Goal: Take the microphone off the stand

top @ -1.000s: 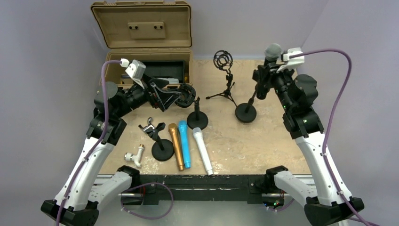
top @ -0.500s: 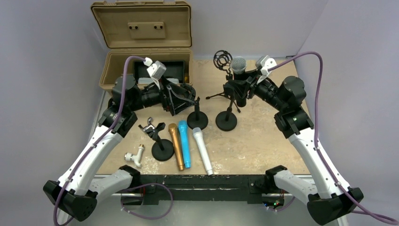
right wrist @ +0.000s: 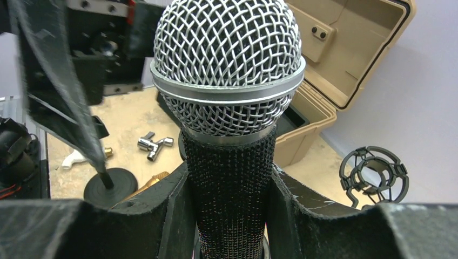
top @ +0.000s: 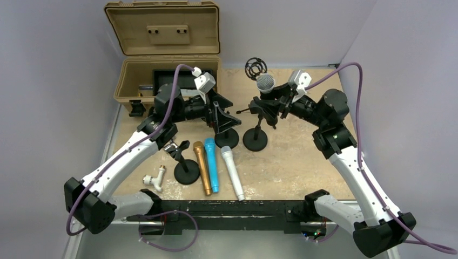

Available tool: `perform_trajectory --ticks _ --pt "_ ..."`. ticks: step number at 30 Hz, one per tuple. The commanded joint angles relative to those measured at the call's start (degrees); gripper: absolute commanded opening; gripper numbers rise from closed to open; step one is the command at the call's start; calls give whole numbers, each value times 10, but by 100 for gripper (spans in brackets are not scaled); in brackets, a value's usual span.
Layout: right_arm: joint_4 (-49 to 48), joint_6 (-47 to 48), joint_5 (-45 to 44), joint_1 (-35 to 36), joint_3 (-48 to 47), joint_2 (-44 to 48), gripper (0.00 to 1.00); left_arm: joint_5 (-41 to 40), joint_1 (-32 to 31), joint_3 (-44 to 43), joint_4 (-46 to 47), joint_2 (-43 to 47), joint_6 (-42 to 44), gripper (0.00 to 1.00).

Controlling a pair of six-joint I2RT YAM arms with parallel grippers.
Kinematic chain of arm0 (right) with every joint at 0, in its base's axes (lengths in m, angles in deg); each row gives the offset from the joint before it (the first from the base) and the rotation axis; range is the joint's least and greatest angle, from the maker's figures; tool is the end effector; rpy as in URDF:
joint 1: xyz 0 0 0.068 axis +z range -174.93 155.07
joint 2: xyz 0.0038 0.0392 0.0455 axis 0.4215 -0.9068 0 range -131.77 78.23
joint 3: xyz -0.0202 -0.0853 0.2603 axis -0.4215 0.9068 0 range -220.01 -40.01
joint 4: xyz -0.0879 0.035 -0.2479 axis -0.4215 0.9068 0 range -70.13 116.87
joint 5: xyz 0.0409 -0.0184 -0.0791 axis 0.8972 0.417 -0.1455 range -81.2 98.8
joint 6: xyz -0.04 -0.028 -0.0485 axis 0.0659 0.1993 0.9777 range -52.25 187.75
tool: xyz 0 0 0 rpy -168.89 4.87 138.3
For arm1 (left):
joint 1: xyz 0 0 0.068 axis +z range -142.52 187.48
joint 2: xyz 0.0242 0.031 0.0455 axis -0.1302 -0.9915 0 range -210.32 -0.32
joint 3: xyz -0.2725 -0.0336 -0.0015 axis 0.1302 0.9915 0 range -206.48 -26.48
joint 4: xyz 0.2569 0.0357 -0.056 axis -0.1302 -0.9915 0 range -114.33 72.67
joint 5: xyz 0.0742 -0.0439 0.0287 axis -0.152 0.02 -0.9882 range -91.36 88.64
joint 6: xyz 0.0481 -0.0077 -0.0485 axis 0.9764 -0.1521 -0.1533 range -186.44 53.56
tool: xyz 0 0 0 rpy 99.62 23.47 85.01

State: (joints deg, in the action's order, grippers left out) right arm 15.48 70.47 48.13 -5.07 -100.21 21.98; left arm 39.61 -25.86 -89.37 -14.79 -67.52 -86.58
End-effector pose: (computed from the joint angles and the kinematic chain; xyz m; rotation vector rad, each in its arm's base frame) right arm 0.2066 0.1121 0.4287 -0.8339 1.2475 0.7291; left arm 0.2187 -0.1874 0.3961 0.7827 1.5689 -1.2691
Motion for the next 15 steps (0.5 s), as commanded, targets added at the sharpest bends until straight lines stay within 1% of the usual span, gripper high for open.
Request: perform_trajectory --ticks 1,4,6,9,15 --pt "-98 2 22 2 -4 3 0 13 -1 -11 90 -44 74 94" --pt "-109 -9 47 1 -4 -6 0 42 -1 1 155 -67 87 94" --pt "-111 -11 56 2 -2 -10 0 67 -2 3 180 -84 106 94" --pt "-110 -10 54 2 1 -6 0 93 -2 -5 194 -104 120 93" --pt "-120 -13 66 1 8 2 0 131 -3 -54 178 -151 132 93"
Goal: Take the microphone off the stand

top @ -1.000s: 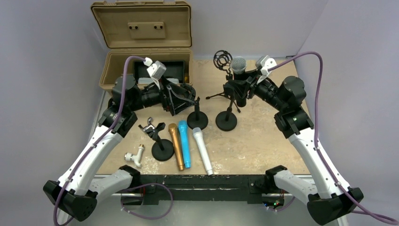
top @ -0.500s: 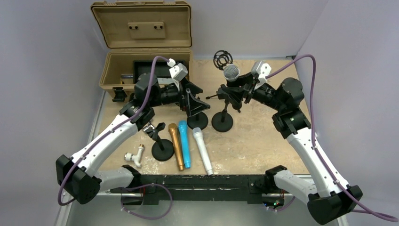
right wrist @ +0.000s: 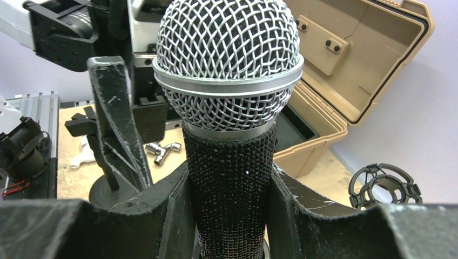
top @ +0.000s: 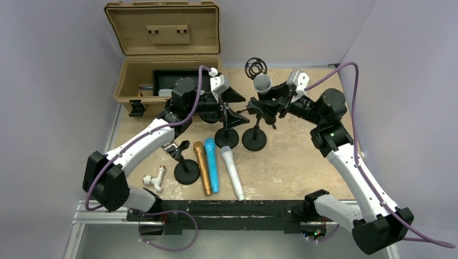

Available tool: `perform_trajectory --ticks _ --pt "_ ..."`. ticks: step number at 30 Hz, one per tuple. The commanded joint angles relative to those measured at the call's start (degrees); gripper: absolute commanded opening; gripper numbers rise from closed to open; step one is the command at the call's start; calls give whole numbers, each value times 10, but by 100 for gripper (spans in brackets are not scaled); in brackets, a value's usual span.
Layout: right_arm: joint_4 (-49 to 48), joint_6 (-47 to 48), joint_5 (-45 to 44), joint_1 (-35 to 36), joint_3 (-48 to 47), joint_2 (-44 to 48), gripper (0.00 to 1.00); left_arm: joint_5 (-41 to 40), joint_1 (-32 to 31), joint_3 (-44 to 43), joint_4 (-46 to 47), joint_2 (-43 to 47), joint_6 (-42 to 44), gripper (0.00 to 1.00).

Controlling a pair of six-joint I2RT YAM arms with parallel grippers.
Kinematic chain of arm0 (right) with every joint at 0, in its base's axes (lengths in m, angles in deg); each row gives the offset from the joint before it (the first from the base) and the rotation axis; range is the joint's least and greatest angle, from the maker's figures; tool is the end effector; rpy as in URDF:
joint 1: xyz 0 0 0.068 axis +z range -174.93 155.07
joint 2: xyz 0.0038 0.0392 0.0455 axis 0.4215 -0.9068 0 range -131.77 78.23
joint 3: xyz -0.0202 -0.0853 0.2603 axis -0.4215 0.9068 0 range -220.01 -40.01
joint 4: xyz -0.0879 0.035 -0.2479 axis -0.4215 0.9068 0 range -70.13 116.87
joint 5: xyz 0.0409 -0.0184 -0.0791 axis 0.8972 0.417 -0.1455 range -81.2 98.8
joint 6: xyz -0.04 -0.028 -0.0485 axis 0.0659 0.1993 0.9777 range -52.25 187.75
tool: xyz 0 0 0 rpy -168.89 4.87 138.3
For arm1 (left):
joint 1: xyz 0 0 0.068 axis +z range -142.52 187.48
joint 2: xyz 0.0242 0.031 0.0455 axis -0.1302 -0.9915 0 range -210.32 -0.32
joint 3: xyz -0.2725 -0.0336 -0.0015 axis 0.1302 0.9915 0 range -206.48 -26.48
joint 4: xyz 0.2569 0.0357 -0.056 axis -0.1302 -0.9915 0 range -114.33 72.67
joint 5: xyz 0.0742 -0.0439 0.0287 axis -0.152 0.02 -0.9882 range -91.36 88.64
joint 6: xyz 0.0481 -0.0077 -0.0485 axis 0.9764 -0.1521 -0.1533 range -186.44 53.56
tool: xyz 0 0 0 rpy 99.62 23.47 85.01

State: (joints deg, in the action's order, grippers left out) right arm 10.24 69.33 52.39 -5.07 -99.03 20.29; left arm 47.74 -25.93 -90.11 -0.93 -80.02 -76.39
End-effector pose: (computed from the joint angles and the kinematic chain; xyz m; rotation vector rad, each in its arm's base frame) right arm 0.2118 0.1173 0.4249 -0.8821 1.1928 0.7836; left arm 0.2596 -0.2215 0.3644 1.0169 1.3789 -1.2392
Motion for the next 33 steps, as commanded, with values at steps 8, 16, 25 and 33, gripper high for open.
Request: perform_trajectory --ticks 8,16,25,33 --pt "-70 -3 33 1 -1 13 0 69 -11 -95 53 -95 37 93" --pt "-68 -1 32 2 -4 8 0 82 -29 -138 39 -125 59 92" --pt "-65 2 32 2 -8 6 0 102 -36 -148 -6 -137 91 85" --pt "-63 3 29 2 -9 6 0 104 -36 -159 -62 -139 138 73"
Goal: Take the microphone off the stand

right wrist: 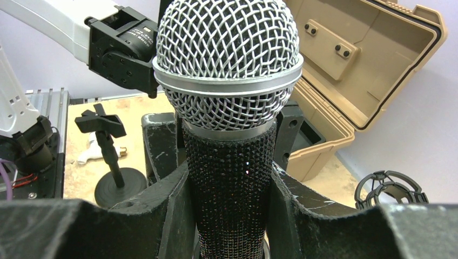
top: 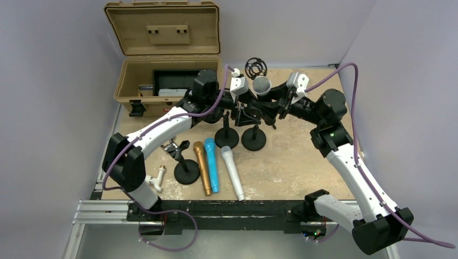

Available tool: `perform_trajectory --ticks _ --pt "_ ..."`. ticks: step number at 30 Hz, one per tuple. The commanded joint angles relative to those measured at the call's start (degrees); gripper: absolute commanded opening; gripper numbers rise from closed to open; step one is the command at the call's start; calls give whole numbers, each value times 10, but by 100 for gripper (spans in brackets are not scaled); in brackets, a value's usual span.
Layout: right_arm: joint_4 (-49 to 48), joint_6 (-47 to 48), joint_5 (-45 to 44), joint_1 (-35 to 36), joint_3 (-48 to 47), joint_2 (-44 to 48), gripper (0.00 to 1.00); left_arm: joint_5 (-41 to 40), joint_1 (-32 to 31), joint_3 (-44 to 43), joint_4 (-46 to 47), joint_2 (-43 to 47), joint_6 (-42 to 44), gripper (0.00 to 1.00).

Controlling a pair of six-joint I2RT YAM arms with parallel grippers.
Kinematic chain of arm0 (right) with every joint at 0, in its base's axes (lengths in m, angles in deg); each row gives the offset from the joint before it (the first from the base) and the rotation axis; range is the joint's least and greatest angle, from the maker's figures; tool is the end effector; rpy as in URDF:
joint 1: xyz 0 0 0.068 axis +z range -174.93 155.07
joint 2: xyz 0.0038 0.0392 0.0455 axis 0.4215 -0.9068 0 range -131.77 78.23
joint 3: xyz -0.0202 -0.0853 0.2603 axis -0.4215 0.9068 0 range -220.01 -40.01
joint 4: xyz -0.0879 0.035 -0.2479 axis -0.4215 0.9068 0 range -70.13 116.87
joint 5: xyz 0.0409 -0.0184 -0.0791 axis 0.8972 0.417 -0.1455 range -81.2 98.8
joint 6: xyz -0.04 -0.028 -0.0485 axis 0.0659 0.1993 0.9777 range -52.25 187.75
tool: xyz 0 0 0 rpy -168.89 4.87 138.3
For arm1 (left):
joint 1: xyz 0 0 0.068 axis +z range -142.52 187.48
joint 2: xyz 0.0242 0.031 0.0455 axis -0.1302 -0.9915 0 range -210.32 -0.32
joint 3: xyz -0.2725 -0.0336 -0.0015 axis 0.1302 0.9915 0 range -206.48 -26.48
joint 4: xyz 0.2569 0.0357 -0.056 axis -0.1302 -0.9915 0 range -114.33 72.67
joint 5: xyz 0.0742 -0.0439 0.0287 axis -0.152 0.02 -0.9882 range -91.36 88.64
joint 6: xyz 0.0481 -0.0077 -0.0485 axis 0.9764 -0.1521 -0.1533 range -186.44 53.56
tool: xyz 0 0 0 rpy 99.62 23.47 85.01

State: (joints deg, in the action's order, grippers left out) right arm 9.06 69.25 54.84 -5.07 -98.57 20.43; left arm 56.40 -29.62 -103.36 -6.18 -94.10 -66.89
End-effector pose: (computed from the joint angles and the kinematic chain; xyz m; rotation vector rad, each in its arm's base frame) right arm 0.2092 0.1181 0.4245 -0.9161 1.1647 0.8082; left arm 0.2878 -0.2765 0.3534 1.2706 1.2777 -1.3112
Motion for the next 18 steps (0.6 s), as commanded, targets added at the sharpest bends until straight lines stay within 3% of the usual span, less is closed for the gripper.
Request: perform_trajectory --ticks 1,9,18 --pt "-51 4 4 1 -14 5 0 14 0 -26 -9 3 43 68" --pt "-50 4 -25 2 -10 17 0 -39 1 -20 -29 18 70 0" --pt "-53 -8 -160 2 -12 61 0 -77 0 -25 -68 22 86 0"
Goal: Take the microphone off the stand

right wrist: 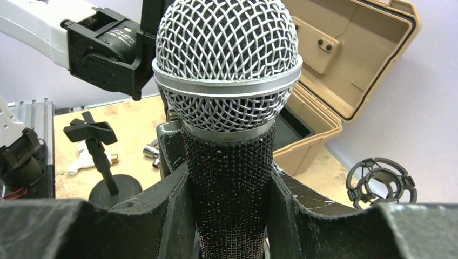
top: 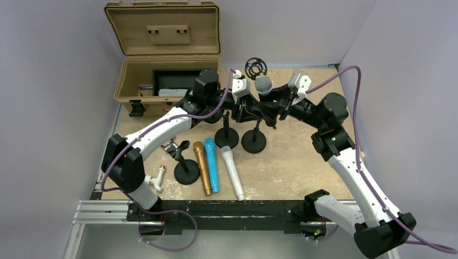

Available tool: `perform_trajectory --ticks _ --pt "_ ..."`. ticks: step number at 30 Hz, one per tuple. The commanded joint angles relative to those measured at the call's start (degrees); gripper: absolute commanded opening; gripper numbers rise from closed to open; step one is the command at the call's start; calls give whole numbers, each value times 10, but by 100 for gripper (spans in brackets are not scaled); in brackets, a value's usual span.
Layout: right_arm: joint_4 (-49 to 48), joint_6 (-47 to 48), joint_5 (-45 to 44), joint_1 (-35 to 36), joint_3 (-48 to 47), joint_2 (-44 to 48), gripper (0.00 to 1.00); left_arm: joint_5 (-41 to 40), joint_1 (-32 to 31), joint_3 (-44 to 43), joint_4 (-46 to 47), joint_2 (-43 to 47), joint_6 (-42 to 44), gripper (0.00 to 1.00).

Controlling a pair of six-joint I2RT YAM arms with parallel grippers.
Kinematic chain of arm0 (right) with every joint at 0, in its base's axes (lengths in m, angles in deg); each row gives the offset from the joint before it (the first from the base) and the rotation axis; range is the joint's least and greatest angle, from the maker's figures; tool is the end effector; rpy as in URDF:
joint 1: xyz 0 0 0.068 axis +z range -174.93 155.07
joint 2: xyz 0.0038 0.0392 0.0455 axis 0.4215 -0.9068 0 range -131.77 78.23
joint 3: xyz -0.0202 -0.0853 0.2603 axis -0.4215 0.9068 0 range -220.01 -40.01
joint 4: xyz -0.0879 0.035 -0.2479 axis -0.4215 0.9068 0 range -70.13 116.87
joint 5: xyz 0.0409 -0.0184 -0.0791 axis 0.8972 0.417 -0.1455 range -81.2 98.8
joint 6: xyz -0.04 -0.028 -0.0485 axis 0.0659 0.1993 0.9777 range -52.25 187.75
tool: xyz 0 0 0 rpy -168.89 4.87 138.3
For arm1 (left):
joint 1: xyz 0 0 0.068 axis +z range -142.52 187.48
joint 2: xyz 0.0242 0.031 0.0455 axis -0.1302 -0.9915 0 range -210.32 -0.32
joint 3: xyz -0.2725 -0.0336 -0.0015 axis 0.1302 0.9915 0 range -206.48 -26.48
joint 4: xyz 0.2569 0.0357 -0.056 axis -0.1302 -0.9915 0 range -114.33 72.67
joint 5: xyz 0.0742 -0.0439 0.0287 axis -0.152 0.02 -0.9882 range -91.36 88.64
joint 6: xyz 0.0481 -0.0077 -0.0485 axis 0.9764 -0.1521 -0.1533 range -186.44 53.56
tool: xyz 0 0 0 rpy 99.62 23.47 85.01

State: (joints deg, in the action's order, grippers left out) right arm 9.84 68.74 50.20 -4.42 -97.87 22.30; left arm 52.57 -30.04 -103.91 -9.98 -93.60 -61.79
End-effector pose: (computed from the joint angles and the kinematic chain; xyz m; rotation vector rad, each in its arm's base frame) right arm 0.2036 0.1154 0.4262 -0.8528 1.1846 0.7693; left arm 0.2873 -0.2772 0.3528 1.2773 1.2880 -1.2156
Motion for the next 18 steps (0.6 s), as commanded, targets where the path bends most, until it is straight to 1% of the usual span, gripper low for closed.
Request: perform_trajectory --ticks 1,5,6,8,10,11,12,13,18 --pt "-61 -3 -110 -5 -23 42 0 -39 4 -21 -40 16 38 0" --pt "-64 -5 -49 -5 -26 26 0 -31 3 -24 -37 16 19 0" --pt "-64 -5 -40 -5 -25 21 0 -29 3 -22 -30 21 9 2" --pt "-61 -5 -35 -5 -23 13 0 -27 3 -3 5 35 -19 36" --pt "-58 -4 -33 -5 -21 11 0 -28 3 25 60 52 -41 63" --pt "-57 -3 -32 -5 -21 11 0 -30 3 34 78 59 -56 75" --pt "-58 -1 -29 -5 -22 12 0 -28 3 38 89 62 -63 82" --pt "-58 -2 -25 -5 -21 12 0 -24 3 35 89 62 -64 84" --pt "-55 -1 -10 -5 -26 3 0 -11 3 14 73 53 -58 85"
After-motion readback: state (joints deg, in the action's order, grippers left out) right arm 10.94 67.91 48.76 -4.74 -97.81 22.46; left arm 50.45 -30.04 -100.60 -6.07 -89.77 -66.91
